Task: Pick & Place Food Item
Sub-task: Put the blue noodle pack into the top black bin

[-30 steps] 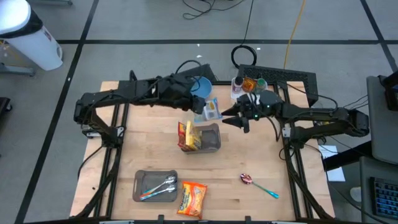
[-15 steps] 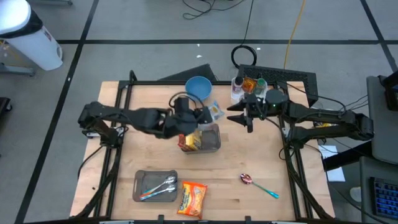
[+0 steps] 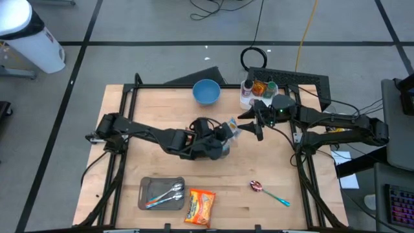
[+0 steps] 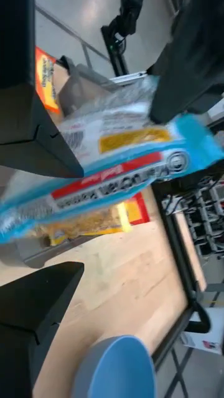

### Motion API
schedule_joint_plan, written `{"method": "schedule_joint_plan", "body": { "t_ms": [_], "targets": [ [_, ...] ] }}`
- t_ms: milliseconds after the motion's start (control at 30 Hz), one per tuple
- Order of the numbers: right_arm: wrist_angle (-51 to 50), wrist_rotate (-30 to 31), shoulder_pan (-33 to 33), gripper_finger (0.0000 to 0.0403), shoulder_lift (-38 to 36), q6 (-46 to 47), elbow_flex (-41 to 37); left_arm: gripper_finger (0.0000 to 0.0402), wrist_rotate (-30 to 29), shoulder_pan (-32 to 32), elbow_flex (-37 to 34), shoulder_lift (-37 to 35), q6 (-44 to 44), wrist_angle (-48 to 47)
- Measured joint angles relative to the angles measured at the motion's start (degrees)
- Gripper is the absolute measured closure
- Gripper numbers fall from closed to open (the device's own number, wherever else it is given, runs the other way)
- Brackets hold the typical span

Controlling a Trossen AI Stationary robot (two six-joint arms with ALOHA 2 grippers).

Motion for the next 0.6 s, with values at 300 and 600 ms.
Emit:
{"method": "schedule_joint_plan", "body": {
  "t_ms": [300,600],
  "targets": [
    [-0.64,-0.14,0.04,0.0177,-0.04,2.24,-2.05,0.0401,-9.47,-2.16,0.01,0.14,-7.06,-0.25],
    [-0.02,-0.18,0.04,0.0177,-0.04,3.89,-4.64,0.0401,-13.99,-4.45,0.02,0.14,-14.79,-8.15]
  ]
}}
